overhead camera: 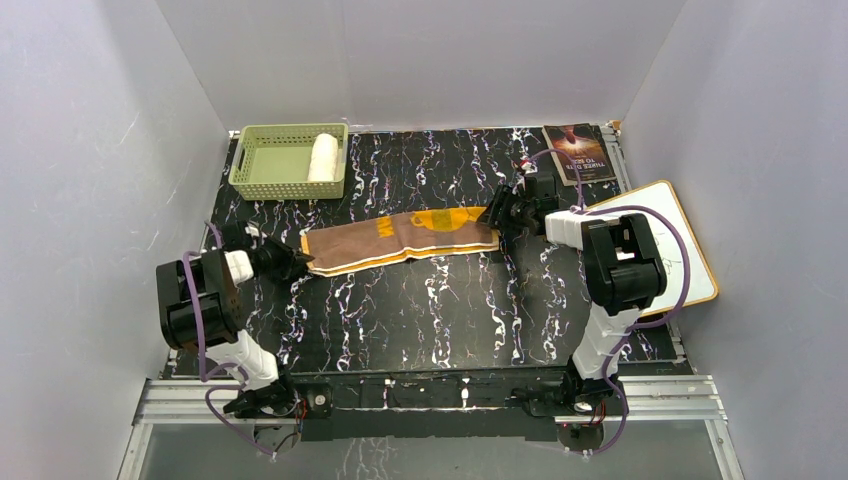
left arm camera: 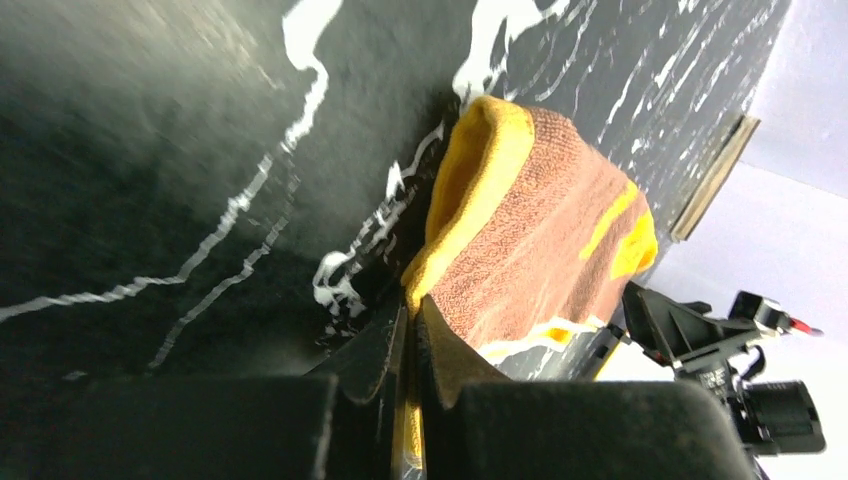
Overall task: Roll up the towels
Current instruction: Pick up the towel at the center of the board.
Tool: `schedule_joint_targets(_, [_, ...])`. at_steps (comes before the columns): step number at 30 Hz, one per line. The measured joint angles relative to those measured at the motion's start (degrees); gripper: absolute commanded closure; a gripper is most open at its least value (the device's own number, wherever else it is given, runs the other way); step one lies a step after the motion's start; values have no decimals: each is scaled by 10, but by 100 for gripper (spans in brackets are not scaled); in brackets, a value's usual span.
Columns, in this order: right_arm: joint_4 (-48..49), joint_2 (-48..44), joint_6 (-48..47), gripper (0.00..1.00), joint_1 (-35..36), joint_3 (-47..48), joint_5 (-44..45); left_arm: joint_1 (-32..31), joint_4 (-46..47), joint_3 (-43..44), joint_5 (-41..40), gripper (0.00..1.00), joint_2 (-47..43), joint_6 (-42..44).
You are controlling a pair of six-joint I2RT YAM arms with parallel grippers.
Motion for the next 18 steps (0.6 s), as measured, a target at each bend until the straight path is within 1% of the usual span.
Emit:
schedule_joint_targets(1, [0,-1,2,36,0,0,-2,4,-10,8,-4,100,2,8])
schedule_joint_targets(3, [2,-7,2,27,3,0,-12,19,-37,31,-7,100,12,28])
schedule_joint_targets(7, [-4,-17,-1,14,10,0,-19,45,-104,83,-14,100,33,82])
schedule_joint_targets(10, [-17,-25,-2,11,14,0,-24,47,-162,118,-29,100,40,134])
schedule_joint_targets(13, [-42,-32,-6,10,10,-2,-11,51,-210,151,-72,100,41,184])
schedule_joint_targets(18, [-67,-43,-11,9,6,-2,4,59,-248,178,-141,100,38,229])
